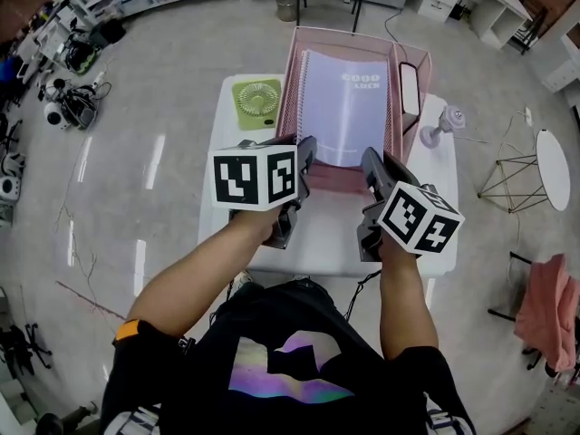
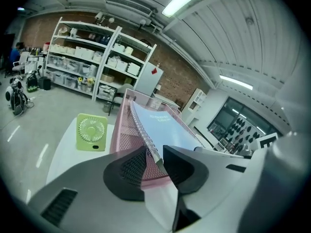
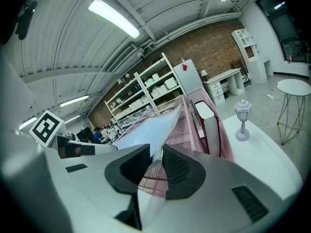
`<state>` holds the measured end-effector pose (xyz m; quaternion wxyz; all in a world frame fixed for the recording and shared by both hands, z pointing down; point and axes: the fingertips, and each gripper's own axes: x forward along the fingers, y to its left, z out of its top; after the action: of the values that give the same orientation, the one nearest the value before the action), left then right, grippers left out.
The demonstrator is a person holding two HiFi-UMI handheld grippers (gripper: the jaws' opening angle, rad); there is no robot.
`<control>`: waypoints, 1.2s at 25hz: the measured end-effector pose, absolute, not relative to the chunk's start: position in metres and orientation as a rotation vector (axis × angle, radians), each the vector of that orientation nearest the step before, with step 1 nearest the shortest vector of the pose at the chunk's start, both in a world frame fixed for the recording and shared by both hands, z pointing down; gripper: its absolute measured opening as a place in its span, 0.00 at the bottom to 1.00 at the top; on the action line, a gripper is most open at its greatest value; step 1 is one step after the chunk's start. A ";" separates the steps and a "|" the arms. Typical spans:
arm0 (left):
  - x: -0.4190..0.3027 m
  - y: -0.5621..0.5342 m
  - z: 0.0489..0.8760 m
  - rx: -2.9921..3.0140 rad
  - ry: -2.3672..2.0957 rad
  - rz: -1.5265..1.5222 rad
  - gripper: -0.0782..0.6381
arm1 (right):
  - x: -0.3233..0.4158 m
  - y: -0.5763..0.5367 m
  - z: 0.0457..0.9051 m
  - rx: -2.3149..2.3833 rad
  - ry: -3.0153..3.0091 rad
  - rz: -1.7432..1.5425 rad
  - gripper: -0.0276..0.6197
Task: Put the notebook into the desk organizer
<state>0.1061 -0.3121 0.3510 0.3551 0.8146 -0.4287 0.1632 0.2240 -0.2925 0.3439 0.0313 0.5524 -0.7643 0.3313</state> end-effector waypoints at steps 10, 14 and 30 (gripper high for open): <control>0.092 -0.290 0.361 2.088 -1.208 0.551 0.36 | 0.224 -0.271 0.358 1.744 -2.242 1.014 0.24; 0.092 -0.285 0.374 2.071 -1.223 0.574 0.37 | 0.228 -0.269 0.362 1.773 -2.224 0.995 0.24; 0.093 -0.285 0.371 2.117 -1.371 0.602 0.37 | 0.227 -0.268 0.356 1.893 -2.131 0.754 0.24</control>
<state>0.0926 -0.2850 0.3709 0.2710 0.7858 -0.5090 0.2235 0.2269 -0.2685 0.3560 0.0966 0.6391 -0.7194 0.2544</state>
